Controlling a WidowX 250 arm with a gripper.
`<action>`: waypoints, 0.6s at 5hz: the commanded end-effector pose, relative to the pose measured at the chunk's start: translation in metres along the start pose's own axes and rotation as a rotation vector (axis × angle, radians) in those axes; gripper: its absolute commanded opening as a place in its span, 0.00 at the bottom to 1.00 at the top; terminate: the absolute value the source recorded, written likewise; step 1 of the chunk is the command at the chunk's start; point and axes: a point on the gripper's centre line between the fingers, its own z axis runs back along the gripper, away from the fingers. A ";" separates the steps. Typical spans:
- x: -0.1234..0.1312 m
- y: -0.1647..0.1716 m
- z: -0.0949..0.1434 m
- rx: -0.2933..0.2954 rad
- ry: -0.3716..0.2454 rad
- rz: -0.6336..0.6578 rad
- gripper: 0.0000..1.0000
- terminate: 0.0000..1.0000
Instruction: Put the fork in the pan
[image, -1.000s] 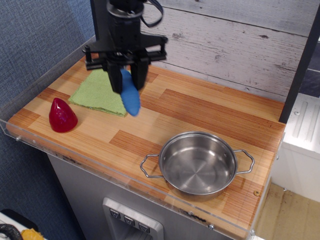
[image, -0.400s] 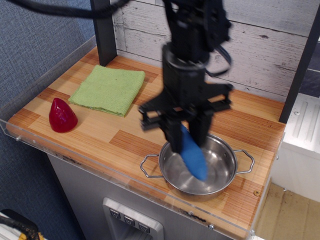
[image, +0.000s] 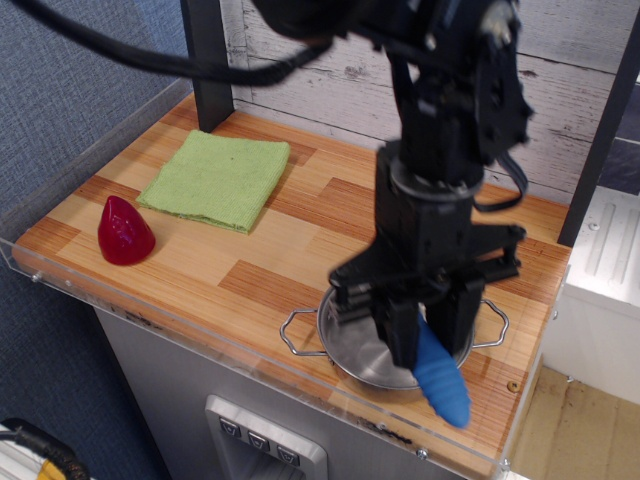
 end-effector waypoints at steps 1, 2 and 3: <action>-0.009 -0.008 -0.006 -0.015 0.022 -0.011 0.00 0.00; -0.004 -0.007 -0.011 0.002 0.025 0.006 0.00 0.00; 0.001 -0.006 -0.014 0.005 0.029 0.012 0.00 0.00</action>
